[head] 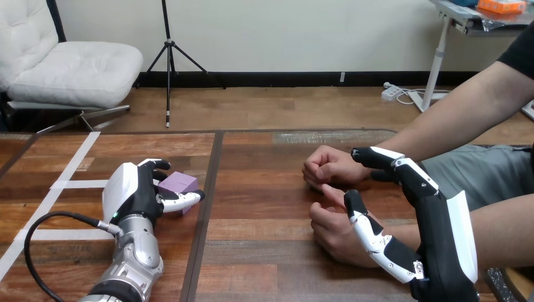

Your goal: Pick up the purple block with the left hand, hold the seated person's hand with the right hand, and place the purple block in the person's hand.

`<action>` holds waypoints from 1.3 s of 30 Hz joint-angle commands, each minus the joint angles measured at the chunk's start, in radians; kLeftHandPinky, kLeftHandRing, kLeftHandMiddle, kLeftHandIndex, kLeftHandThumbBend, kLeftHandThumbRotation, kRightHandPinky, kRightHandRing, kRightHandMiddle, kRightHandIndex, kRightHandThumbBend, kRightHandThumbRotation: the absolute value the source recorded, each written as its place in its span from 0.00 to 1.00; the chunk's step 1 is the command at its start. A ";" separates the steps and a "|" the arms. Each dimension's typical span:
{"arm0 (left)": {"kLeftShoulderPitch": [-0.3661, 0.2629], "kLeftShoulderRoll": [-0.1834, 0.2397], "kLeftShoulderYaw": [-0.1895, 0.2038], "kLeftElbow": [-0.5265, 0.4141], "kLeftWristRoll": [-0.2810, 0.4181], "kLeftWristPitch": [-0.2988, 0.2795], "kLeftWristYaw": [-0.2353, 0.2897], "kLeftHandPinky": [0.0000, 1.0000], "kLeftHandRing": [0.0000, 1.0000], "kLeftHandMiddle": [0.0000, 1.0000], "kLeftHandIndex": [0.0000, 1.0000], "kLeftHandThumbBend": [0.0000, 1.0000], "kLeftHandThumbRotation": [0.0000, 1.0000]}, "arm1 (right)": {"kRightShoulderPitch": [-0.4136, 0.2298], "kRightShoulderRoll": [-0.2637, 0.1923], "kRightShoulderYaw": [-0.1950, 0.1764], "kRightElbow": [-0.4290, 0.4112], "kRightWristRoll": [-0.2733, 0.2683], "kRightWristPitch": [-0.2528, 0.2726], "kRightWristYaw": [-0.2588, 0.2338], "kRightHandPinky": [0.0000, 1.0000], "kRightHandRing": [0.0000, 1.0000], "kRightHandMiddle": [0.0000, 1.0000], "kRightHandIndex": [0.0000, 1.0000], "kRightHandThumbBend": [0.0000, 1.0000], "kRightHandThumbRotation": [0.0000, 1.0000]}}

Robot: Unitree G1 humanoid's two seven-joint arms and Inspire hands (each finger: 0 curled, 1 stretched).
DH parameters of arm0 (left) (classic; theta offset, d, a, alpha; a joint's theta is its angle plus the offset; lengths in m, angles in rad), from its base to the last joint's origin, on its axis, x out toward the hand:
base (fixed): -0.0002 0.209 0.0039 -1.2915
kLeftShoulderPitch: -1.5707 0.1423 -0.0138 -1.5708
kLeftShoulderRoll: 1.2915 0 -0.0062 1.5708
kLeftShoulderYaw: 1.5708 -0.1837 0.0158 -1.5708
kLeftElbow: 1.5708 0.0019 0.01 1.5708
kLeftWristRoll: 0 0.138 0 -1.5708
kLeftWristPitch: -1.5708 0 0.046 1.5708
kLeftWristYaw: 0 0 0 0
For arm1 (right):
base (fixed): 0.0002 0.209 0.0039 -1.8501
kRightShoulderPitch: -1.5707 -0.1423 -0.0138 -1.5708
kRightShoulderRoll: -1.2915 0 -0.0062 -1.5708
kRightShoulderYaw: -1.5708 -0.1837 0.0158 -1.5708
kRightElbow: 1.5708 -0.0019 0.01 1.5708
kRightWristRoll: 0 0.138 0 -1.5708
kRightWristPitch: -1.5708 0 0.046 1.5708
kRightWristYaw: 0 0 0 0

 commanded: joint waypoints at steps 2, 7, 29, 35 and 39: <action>-0.025 0.004 -0.004 -0.014 0.010 -0.026 0.035 0.57 0.66 0.71 0.73 0.77 0.18 | -0.043 -0.005 -0.006 -0.029 -0.002 -0.020 -0.004 0.71 0.75 0.74 0.71 0.38 0.23; -0.027 0.003 0.000 -0.013 0.005 -0.032 0.043 0.54 0.62 0.66 0.70 0.77 0.12 | -0.044 -0.004 -0.005 -0.028 0.000 -0.019 -0.003 0.70 0.75 0.74 0.71 0.39 0.23; -0.047 0.013 -0.056 -0.004 0.067 0.011 0.054 0.50 0.50 0.52 0.58 0.68 0.00 | -0.040 0.002 -0.005 -0.037 -0.010 -0.006 -0.006 0.71 0.75 0.74 0.71 0.38 0.26; -0.047 0.016 -0.077 -0.002 0.086 0.019 0.061 0.50 0.50 0.52 0.57 0.67 0.00 | -0.037 0.000 -0.007 -0.042 -0.013 -0.003 -0.005 0.71 0.76 0.74 0.71 0.38 0.27; -0.046 0.018 -0.085 -0.002 0.096 0.019 0.068 0.50 0.49 0.52 0.56 0.68 0.00 | -0.035 0.002 -0.007 -0.044 -0.013 -0.001 -0.005 0.71 0.76 0.74 0.71 0.38 0.27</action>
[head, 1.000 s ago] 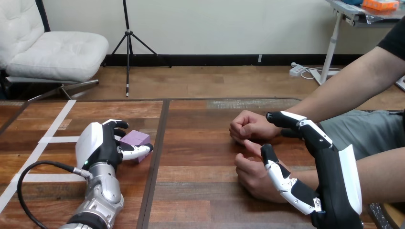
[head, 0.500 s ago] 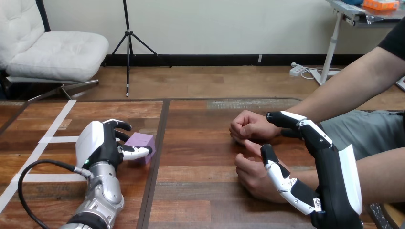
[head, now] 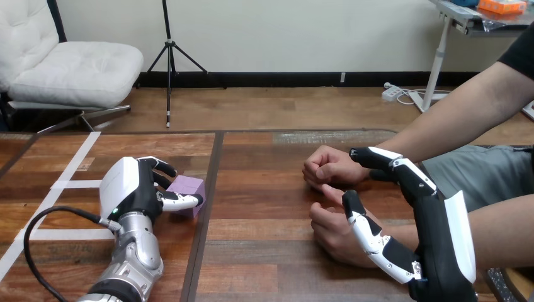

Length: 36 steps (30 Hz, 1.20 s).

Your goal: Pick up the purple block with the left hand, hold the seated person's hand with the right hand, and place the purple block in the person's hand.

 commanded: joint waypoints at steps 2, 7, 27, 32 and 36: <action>-0.043 0.011 -0.032 -0.001 0.034 0.016 0.005 0.50 0.49 0.52 0.56 0.68 0.00 | -0.035 0.001 -0.008 -0.043 0.004 -0.001 -0.004 0.71 0.76 0.74 0.71 0.38 0.27; -0.041 0.011 -0.037 -0.001 0.044 0.017 0.011 0.50 0.50 0.52 0.56 0.68 0.00 | -0.035 0.000 -0.009 -0.044 0.009 -0.002 -0.001 0.71 0.76 0.74 0.71 0.38 0.27; -0.038 0.010 -0.046 -0.001 0.042 0.014 0.011 0.46 0.48 0.52 0.55 0.66 0.00 | -0.034 0.001 -0.007 -0.042 0.012 -0.011 -0.003 0.71 0.75 0.73 0.70 0.39 0.25; -0.036 0.010 -0.046 -0.002 0.041 0.010 0.016 0.47 0.48 0.52 0.55 0.66 0.00 | -0.030 0.000 -0.007 -0.050 0.007 -0.004 -0.001 0.71 0.75 0.74 0.71 0.38 0.25; -0.034 0.011 -0.052 -0.003 0.047 0.006 0.021 0.47 0.48 0.52 0.55 0.66 0.00 | -0.023 0.003 -0.006 -0.061 0.006 0.009 0.003 0.71 0.75 0.74 0.71 0.39 0.26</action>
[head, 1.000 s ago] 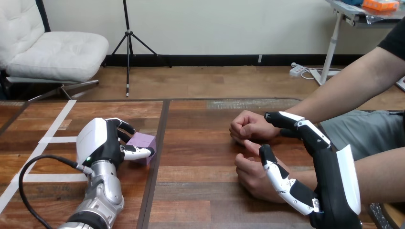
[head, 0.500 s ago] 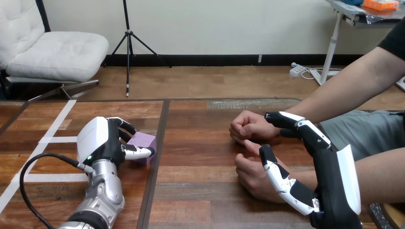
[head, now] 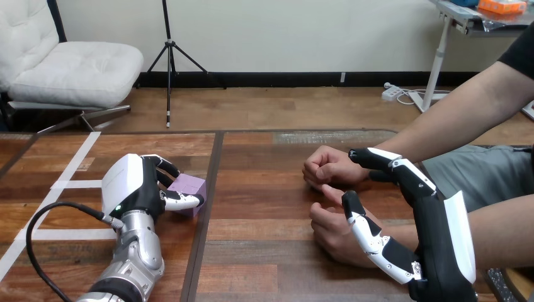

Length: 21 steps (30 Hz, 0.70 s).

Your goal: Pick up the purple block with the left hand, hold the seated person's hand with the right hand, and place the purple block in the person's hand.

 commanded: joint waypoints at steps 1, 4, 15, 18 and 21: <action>-0.028 0.010 -0.022 -0.002 0.025 -0.001 0.007 0.47 0.48 0.52 0.55 0.66 0.00 | -0.025 0.003 -0.006 -0.060 0.005 0.008 0.002 0.71 0.76 0.74 0.71 0.39 0.27; -0.027 0.010 -0.025 -0.002 0.028 -0.001 0.009 0.46 0.48 0.52 0.55 0.66 0.00 | -0.023 0.003 -0.006 -0.063 0.004 0.011 0.002 0.71 0.76 0.74 0.71 0.39 0.27; -0.023 0.011 -0.024 -0.006 0.031 -0.016 0.022 0.46 0.48 0.51 0.55 0.66 0.00 | -0.023 0.004 -0.004 -0.060 0.009 0.009 0.003 0.71 0.76 0.74 0.71 0.39 0.28; -0.022 0.011 -0.018 -0.009 0.027 -0.026 0.021 0.47 0.48 0.52 0.56 0.66 0.00 | -0.025 0.004 -0.003 -0.058 0.011 0.006 0.002 0.71 0.75 0.74 0.71 0.39 0.28; -0.020 0.010 -0.009 -0.013 0.018 -0.039 0.018 0.47 0.49 0.52 0.56 0.66 0.00 | -0.026 0.004 -0.003 -0.056 0.010 0.003 0.001 0.71 0.75 0.74 0.71 0.39 0.28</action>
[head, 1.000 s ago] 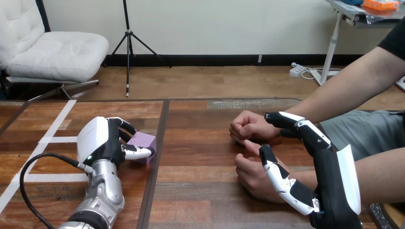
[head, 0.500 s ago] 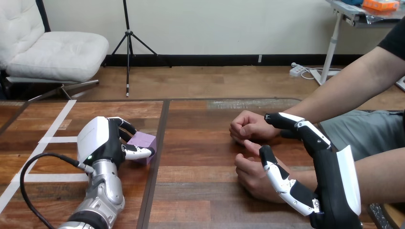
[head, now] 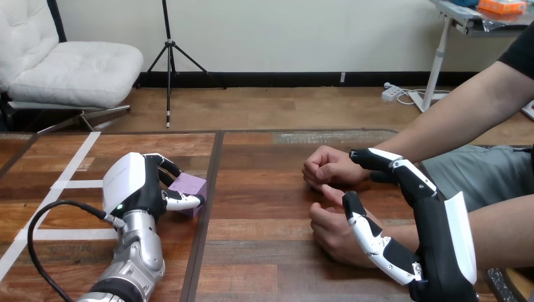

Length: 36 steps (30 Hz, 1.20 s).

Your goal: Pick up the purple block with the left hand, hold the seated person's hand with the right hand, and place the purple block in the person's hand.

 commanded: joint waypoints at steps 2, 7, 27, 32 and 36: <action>-0.020 0.010 0.002 -0.015 -0.004 -0.038 0.001 0.47 0.49 0.52 0.56 0.65 0.00 | -0.034 0.004 -0.004 -0.042 0.010 -0.008 -0.003 0.71 0.75 0.74 0.71 0.39 0.27; -0.013 0.010 0.014 -0.024 -0.015 -0.077 0.008 0.47 0.49 0.52 0.56 0.66 0.00 | -0.036 0.005 -0.003 -0.040 0.006 -0.009 -0.006 0.71 0.75 0.74 0.71 0.39 0.27; 0.006 0.011 0.028 -0.050 -0.036 -0.194 0.038 0.44 0.47 0.51 0.56 0.67 0.00 | -0.042 0.003 -0.003 -0.038 0.009 -0.003 -0.001 0.72 0.76 0.74 0.72 0.39 0.28; 0.007 0.011 0.032 -0.055 -0.041 -0.204 0.035 0.45 0.47 0.52 0.56 0.67 0.00 | -0.042 0.004 -0.002 -0.036 0.008 -0.004 -0.003 0.72 0.76 0.74 0.72 0.39 0.28; 0.008 0.010 0.031 -0.059 -0.039 -0.208 0.040 0.45 0.47 0.52 0.56 0.67 0.00 | -0.043 0.002 -0.003 -0.036 0.006 -0.003 -0.002 0.73 0.76 0.75 0.72 0.39 0.28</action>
